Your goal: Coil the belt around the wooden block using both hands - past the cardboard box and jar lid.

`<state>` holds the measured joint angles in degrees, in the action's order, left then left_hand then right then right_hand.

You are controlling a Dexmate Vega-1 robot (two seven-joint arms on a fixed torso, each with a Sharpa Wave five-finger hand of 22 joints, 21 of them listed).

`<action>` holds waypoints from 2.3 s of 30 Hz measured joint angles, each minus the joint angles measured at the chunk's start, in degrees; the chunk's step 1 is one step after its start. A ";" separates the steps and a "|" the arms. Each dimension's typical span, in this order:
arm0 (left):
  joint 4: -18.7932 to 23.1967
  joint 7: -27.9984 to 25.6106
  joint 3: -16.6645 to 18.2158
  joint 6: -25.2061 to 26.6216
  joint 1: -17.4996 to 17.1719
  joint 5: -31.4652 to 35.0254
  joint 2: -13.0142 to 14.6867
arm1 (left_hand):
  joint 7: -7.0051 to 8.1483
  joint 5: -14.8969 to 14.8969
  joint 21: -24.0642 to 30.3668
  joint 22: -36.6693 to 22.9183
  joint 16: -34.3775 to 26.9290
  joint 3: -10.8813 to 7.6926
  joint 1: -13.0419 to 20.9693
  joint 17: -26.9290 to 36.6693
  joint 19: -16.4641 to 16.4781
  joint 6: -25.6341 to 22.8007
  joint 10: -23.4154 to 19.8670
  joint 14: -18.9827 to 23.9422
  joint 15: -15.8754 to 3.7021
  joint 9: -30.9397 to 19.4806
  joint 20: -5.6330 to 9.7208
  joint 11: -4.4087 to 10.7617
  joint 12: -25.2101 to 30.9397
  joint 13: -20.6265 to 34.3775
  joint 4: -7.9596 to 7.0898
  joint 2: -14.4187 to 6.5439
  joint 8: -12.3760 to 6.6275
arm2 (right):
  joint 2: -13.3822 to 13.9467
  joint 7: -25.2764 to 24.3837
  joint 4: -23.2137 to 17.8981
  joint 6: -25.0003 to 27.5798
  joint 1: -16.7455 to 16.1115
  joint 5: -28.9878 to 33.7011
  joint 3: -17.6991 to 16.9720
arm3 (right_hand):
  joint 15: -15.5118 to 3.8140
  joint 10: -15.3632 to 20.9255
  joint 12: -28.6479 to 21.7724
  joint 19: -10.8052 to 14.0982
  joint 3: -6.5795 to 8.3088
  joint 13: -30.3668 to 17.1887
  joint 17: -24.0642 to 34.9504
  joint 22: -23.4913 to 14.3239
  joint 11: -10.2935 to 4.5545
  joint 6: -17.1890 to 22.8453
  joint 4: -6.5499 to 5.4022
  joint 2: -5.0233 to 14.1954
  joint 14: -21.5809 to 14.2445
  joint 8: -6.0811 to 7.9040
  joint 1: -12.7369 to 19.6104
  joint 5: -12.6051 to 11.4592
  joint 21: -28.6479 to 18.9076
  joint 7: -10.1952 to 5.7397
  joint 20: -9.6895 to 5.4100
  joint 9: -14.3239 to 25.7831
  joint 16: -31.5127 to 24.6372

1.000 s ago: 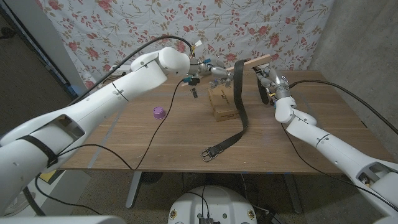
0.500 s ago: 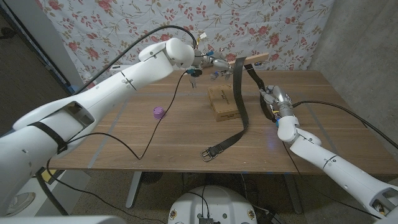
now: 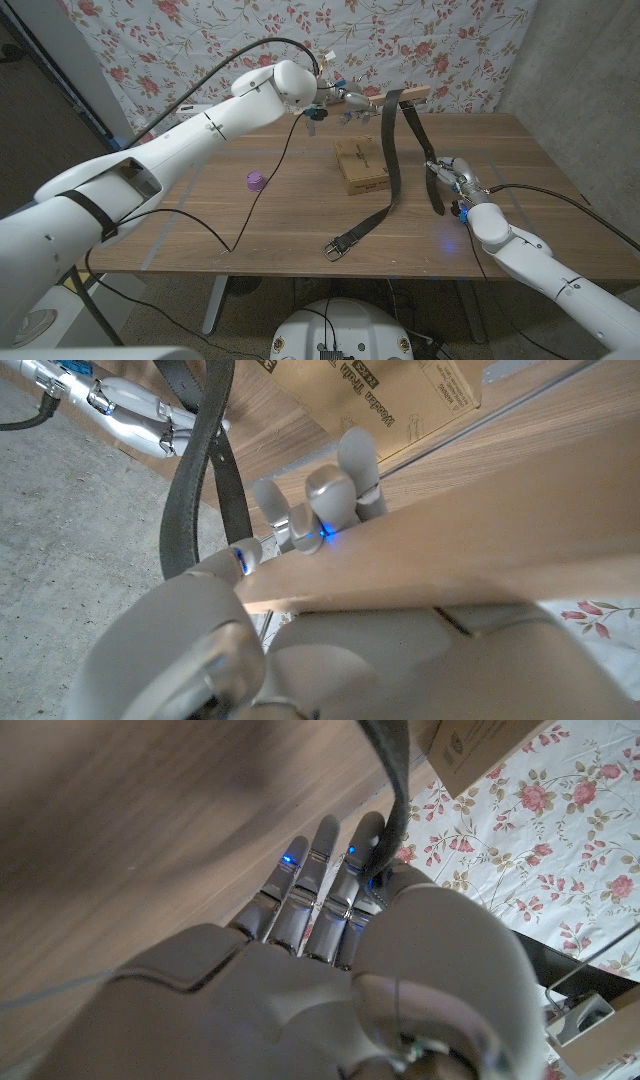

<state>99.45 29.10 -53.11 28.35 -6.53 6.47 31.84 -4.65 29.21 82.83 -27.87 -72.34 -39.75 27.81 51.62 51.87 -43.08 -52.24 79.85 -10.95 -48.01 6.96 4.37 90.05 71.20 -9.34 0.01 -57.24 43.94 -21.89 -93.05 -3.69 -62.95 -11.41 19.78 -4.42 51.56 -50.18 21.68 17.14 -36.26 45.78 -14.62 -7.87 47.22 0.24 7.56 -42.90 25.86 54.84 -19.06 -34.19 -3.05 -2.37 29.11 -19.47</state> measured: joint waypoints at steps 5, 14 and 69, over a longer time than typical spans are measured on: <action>-1.42 -0.03 -0.42 -0.47 0.54 0.27 -0.75 | 0.00 0.00 0.09 0.00 0.00 0.00 -0.12 0.13 0.00 0.00 0.00 0.00 0.01 0.00 0.00 0.00 0.01 0.01 0.00 -0.12 0.00 | 0.80 6.84 0.79 -6.79 -3.17 -7.73 -3.52 | 0.00 0.00 -0.12 -0.19 -0.17 -0.26 0.48 0.00 0.01 0.00 0.17 0.00 0.00 -0.01 0.00 0.26 -0.19 0.00 -0.19 0.12 -0.26; -3.43 0.54 -1.25 -1.24 1.27 0.61 -1.76 | 0.00 -0.45 0.53 0.14 -0.40 -0.01 -0.12 0.11 -0.11 0.00 0.00 0.00 0.01 0.05 0.11 0.00 0.01 0.03 -0.01 -0.12 -0.11 | -2.68 21.87 10.01 -21.21 -2.62 -23.30 -6.73 | -0.37 -0.09 -0.47 -0.75 -0.73 -0.26 2.09 0.27 0.11 0.00 0.54 0.67 -0.97 -0.09 1.13 0.44 -0.57 0.00 -0.06 0.52 -1.53; -18.90 15.22 -9.20 -8.81 9.25 2.20 -10.02 | -0.06 -0.60 2.38 2.08 -0.17 -1.34 -1.41 -1.22 -1.25 -0.04 -0.20 -0.23 0.01 1.32 -0.21 0.01 -0.17 0.03 0.11 0.11 -0.96 | -10.49 28.69 0.71 -26.66 5.40 -2.64 -16.46 | 0.31 -0.83 0.28 -1.55 -2.45 1.96 3.85 0.80 -0.01 0.39 -0.57 1.14 1.38 -2.48 2.50 1.18 -3.97 0.37 -0.27 0.67 1.85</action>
<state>80.55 44.31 -62.32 19.55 2.72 8.67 21.81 -4.71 28.61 85.21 -25.79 -72.51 -41.09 26.40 50.40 50.62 -43.12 -52.44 79.62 -10.94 -46.69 6.76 4.38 89.88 71.23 -9.24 0.13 -58.20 33.45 6.80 -92.34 -30.35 -57.55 -14.06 3.32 -4.11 50.73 -49.90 20.13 14.69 -34.30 49.63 -13.83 -7.88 47.60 -0.32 8.70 -41.52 23.38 57.34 -17.88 -38.16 -2.67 -2.63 29.77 -17.62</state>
